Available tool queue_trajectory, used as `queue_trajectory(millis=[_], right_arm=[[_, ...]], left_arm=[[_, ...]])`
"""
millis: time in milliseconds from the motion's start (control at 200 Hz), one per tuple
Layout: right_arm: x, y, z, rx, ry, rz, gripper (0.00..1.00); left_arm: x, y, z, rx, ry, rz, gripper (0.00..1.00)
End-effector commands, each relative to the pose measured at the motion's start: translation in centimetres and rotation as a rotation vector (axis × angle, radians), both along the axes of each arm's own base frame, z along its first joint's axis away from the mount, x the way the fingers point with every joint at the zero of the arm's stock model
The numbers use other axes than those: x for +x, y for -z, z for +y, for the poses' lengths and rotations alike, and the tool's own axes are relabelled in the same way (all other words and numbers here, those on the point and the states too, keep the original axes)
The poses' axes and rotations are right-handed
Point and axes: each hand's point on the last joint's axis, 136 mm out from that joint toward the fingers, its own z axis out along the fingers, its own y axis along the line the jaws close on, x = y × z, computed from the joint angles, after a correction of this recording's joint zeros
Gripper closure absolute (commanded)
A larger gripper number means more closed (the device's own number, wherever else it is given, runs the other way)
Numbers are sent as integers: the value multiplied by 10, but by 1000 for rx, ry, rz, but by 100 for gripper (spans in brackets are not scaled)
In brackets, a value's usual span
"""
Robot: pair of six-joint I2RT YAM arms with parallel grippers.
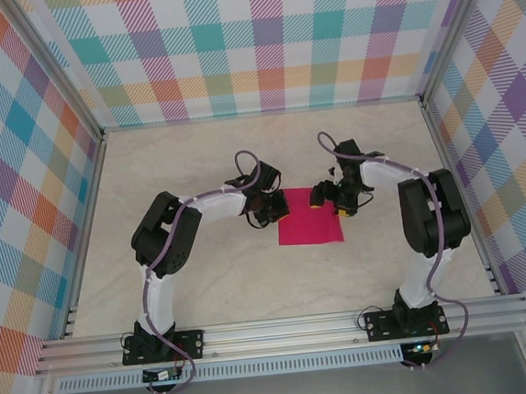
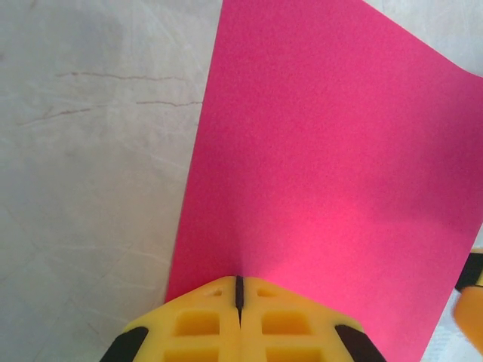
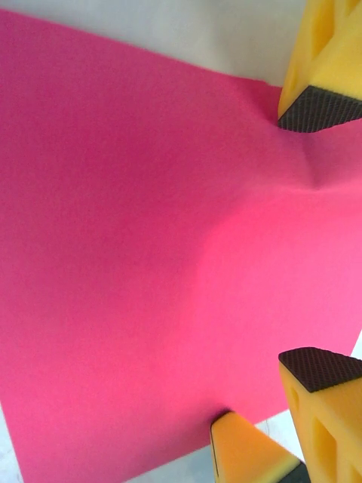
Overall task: Fold a paper plane with a square sheet of paper (pick it up from the middle)
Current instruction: First fold in half a square sheet of paper at the center of the table.
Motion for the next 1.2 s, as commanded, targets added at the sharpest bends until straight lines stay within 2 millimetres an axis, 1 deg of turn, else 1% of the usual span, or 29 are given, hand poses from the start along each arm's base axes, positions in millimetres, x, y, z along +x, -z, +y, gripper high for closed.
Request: queue_trajectory(millis=[0,95,245,360,455,510,590,755,825,905,915,940,1010,1065,1195], right_arm=[[-7,-15,-18,-93,-2,-23,21],[-12,-9,-13,-71,-22,12,21],[-20,-9,9,-43,-99,16,22],[-20,-7,21,-85,-129,14,22],[-22,-7,37,-78,-164,17,22],[-23,-3,46,-84,-181,23,22],[-24,3,55,-80,-205,30,23],[-26,15,63,-80,-253,55,24],[-31,23,65,-62,-263,81,25],[-40,29,71,-14,-275,113,25],[-42,29,72,-5,-277,117,25],[-44,30,75,16,-279,122,25],[-50,27,84,87,-291,134,25],[-52,24,89,122,-292,132,25],[-47,17,89,117,-289,106,24]], left_arm=[[-25,26,30,144,-5,71,100],[-28,23,35,160,-2,70,100],[-34,14,48,186,-13,51,100],[-41,9,43,135,6,55,100],[-53,13,49,131,5,84,100],[-61,15,56,135,-6,95,100],[-66,17,61,143,-11,98,100],[-63,20,58,130,-19,93,100],[-62,22,56,118,-23,89,100],[-64,27,59,126,-27,97,100],[-60,25,56,110,-27,79,100],[-58,25,55,103,-30,72,100],[-59,30,57,93,-38,77,100],[-60,34,60,83,-52,87,100],[-61,38,65,65,-74,97,100]])
